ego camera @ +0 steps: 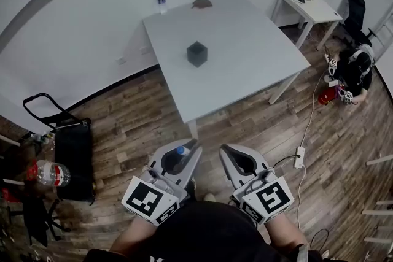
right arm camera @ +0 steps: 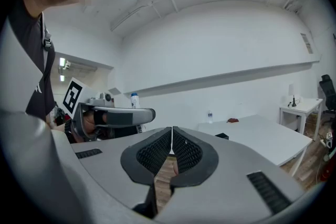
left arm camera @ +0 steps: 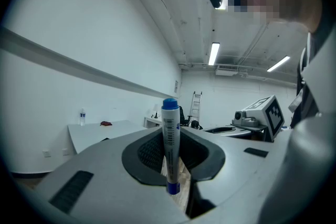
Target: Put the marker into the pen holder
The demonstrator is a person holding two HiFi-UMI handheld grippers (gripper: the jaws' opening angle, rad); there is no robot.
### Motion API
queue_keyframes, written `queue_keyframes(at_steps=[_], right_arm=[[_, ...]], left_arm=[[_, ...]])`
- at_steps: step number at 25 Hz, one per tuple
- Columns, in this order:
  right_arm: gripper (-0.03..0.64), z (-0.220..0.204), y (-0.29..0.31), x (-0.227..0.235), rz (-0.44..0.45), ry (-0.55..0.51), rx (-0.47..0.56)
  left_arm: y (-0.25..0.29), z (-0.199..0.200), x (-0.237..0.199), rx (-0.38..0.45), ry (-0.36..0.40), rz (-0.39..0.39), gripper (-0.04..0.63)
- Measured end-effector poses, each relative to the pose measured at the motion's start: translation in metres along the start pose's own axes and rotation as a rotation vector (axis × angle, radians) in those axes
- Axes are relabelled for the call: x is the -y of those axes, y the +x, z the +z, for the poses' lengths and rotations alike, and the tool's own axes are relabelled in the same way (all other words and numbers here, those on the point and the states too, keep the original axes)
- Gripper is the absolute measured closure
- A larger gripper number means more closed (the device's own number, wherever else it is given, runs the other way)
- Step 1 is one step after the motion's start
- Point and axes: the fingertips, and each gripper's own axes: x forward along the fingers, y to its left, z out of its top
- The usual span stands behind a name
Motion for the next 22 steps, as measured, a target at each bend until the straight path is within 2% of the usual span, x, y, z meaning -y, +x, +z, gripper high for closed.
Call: queue_keyframes(at_steps=[15,22], right_arm=[[0.600,0.025,0.141,0.033,0.004,0.000,-0.027],[0.600,0.029,0.195,0.049,-0.030,0.006,-0.045]], left_arm=[[0.048,0.020,-0.136,-0.001,-0.009,-0.022,0.549],[0.073,0.021,-0.193,-0.020,-0.013,-0.059,0.549]])
